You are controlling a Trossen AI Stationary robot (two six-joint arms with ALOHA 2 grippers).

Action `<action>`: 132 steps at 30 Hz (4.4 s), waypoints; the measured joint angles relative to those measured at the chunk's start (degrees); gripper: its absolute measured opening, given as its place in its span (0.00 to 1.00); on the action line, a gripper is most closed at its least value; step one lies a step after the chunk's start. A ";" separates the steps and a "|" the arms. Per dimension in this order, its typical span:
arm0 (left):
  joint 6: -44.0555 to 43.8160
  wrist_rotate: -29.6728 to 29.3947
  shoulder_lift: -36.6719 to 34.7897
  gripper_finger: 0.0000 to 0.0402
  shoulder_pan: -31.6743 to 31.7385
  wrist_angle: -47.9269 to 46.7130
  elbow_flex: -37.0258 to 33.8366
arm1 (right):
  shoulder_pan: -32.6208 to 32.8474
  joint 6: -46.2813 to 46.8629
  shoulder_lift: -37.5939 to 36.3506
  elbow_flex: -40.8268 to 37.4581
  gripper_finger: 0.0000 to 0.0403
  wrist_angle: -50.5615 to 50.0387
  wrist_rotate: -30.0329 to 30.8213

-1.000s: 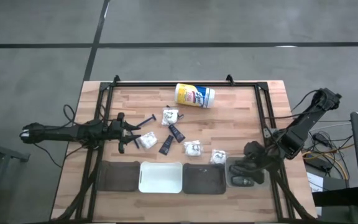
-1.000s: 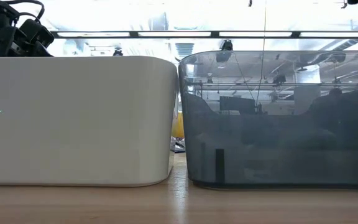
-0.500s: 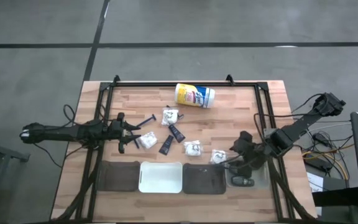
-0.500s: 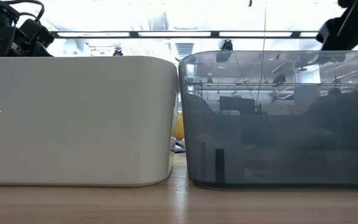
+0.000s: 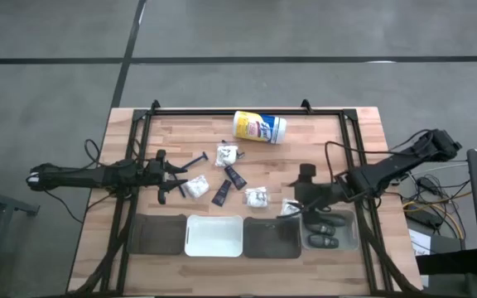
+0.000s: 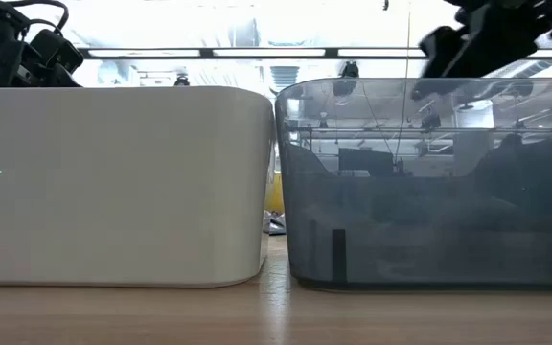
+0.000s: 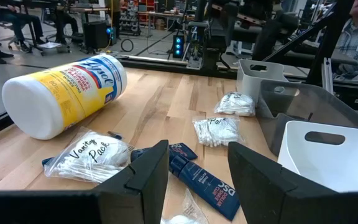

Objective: Pick & Place Travel size toiletries
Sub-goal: Put the cotton pack into the right black bin

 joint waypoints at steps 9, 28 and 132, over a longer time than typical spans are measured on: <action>0.01 -0.02 0.00 0.43 0.00 0.02 0.01 | -8.72 -7.79 -0.39 -0.88 0.56 8.92 -7.99; -0.01 -0.02 0.00 0.43 0.00 0.00 0.01 | -16.12 5.28 3.01 -1.01 0.58 0.65 -26.40; 0.01 -0.01 0.31 0.43 0.00 0.00 0.01 | -29.18 10.46 -2.36 12.39 0.02 -20.84 -25.73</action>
